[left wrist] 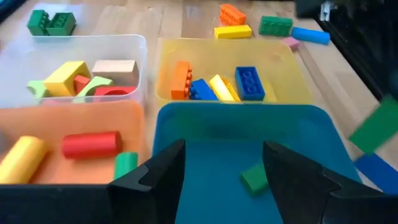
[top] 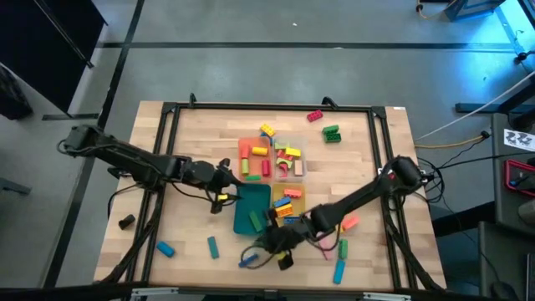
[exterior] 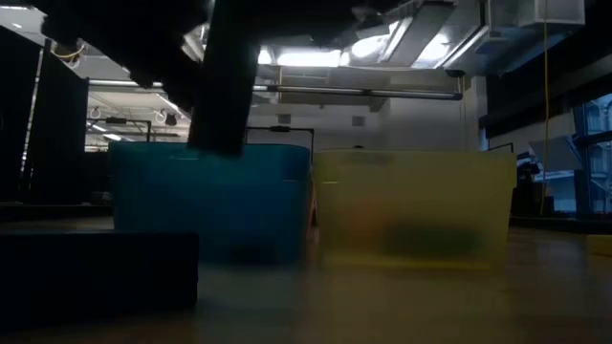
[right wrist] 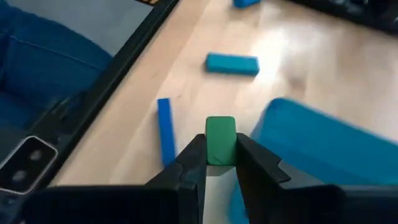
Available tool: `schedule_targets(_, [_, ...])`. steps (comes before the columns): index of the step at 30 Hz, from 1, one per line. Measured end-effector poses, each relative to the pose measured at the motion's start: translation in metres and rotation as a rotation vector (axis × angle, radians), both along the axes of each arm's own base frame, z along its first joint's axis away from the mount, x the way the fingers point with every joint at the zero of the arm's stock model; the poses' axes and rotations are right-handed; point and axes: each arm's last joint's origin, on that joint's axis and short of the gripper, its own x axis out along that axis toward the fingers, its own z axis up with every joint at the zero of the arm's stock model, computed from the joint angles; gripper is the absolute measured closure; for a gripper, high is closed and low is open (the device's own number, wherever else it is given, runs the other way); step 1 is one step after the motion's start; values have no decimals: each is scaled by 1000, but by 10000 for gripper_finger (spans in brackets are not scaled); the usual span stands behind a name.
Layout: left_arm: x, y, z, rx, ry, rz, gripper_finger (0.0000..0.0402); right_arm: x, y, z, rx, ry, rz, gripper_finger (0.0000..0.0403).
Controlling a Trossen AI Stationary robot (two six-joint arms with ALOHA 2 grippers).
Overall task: Sort blocks by size
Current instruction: Put the green rectangular block into the blue bin
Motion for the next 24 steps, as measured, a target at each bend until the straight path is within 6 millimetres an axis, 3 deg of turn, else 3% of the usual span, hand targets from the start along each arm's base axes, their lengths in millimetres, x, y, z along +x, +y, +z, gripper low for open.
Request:
schedule_targets(4, [-18, 2, 12, -28, 23, -12, 203, 6, -20, 12, -50, -43, 20, 336])
schedule_targets(9, [-35, -3, 17, -89, 72, -91, 203, 19, -48, 7, -83, -33, -32, 326])
schedule_targets(16, [-45, -25, 9, -36, 159, -364, 203, 29, -77, 7, -67, -30, -117, 310])
schedule_targets(24, [-47, -47, -3, 100, 193, -559, 203, 33, -91, 7, -57, -28, -159, 307])
